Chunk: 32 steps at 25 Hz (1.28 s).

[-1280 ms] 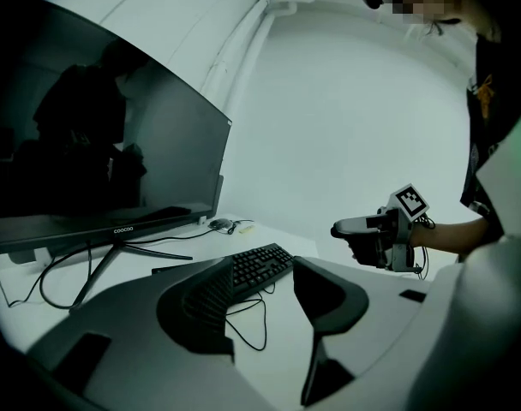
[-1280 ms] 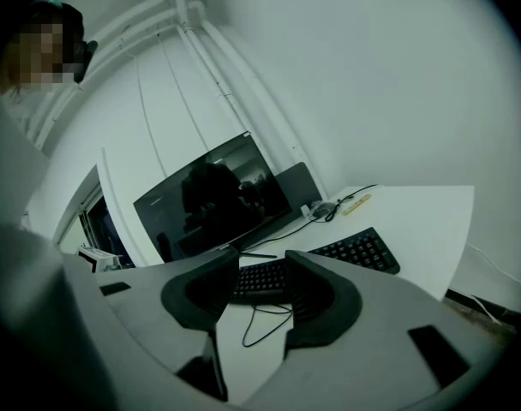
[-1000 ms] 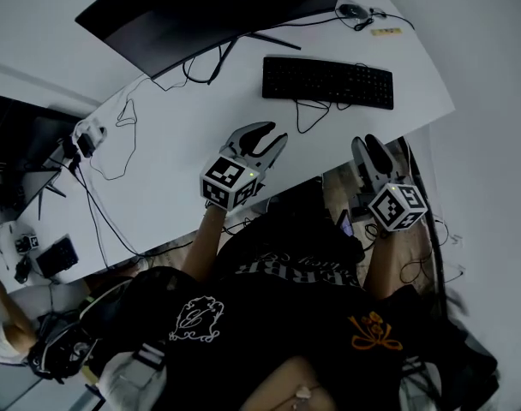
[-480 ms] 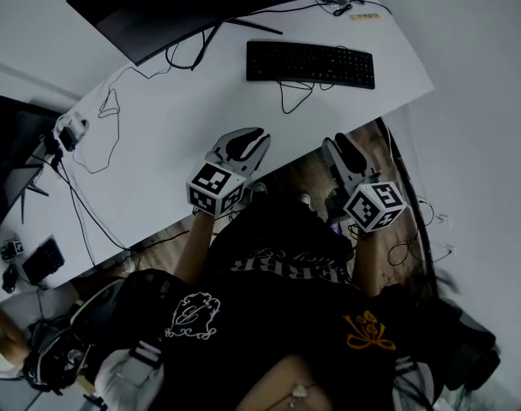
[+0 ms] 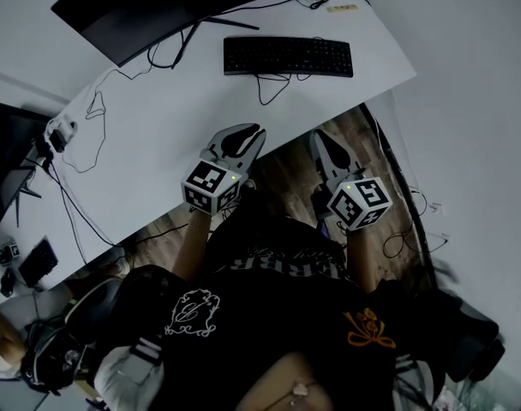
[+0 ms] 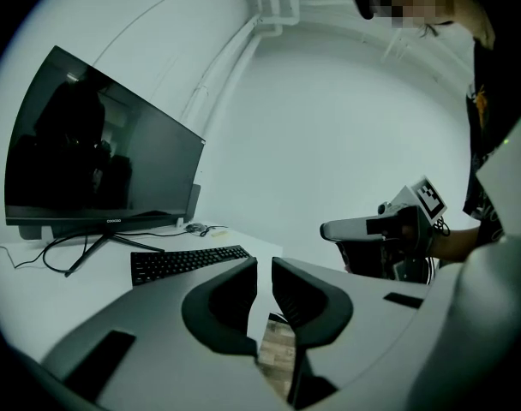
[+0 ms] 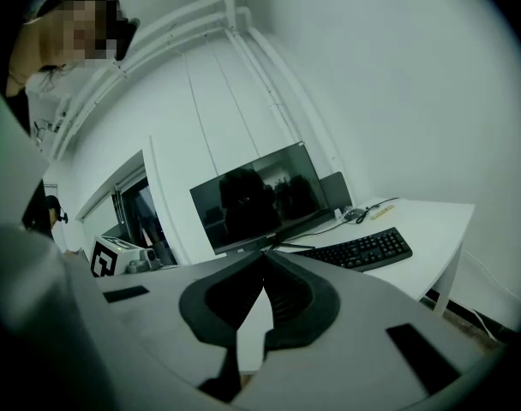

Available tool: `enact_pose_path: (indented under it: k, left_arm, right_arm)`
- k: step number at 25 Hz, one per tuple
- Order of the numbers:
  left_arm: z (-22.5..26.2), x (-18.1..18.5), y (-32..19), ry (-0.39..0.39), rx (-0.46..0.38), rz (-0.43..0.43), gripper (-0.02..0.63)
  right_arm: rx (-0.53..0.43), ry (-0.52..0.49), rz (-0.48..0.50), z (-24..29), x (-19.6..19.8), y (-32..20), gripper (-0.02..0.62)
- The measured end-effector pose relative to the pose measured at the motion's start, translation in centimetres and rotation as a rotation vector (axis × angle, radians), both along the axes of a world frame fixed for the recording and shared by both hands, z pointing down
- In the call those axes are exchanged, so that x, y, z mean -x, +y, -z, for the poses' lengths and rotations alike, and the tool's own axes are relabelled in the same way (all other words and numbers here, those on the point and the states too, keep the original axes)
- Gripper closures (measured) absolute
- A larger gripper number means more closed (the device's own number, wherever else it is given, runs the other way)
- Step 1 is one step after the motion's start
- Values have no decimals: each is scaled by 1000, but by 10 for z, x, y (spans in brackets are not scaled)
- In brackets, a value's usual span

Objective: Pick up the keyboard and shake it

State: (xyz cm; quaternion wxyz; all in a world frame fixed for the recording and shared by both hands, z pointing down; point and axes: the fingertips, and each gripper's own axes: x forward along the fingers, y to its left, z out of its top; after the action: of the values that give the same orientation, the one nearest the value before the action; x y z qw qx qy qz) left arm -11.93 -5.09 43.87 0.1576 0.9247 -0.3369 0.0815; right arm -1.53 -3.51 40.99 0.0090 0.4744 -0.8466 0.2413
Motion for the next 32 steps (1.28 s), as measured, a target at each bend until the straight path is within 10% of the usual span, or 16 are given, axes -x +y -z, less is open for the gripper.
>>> enact_pose_path:
  k: [8, 32]
  left_arm:
    - [14, -50, 56, -2, -8, 1, 540]
    - [45, -121, 212, 14, -102, 6, 540]
  right_arm:
    - [-15, -164, 62, 17, -37, 52, 598]
    - [-179, -36, 113, 34, -88, 191, 586]
